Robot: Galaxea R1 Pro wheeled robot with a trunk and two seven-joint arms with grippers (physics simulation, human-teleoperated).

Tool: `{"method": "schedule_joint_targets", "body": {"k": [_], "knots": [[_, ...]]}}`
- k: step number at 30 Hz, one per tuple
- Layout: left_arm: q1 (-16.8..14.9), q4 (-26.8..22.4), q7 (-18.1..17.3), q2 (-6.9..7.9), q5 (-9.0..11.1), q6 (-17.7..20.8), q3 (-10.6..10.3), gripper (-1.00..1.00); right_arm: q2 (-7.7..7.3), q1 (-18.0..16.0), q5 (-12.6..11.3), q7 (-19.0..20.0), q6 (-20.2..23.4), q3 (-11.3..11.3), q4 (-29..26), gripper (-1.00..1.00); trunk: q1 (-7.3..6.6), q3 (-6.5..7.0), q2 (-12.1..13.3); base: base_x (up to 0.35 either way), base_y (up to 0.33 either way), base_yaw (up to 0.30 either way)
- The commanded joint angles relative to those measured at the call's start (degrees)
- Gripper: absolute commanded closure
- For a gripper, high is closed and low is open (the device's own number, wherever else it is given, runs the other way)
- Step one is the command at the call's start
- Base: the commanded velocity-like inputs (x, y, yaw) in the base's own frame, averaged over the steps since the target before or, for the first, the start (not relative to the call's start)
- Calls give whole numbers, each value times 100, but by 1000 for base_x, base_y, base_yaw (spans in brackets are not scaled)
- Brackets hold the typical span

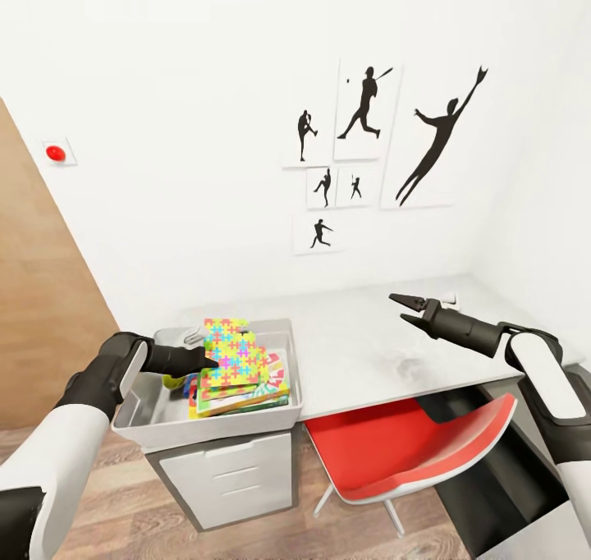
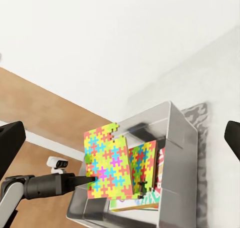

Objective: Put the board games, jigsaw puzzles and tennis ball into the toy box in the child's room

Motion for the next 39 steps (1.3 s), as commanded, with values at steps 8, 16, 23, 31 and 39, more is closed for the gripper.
{"method": "schedule_joint_targets", "body": {"k": [8, 16, 23, 31, 39], "knots": [[-5, -1, 0, -1, 26, 44, 8, 100, 9, 1, 41, 38, 12, -1, 2, -100, 3, -15, -11, 0, 0, 0], [-5, -1, -2, -1, 24, 44, 8, 100, 16, 9, 41, 38, 12, -2, 2, -100, 3, -15, -11, 0, 0, 0], [-5, -1, -7, 6, 25, 44, 2, -100, 19, 11, 41, 40, 12, -2, 2, -100, 3, -15, -11, 0, 0, 0], [-5, -21, -70, 63, 33, 53, 33, -100, 19, 11, 41, 38, 12, -2, 2, -100, 3, -15, -11, 0, 0, 0], [-10, -78, -113, 163, 79, 82, 59, -100, 21, 11, 41, 41, 12, -2, 2, -100, 3, -15, -11, 0, 0, 0]]}}
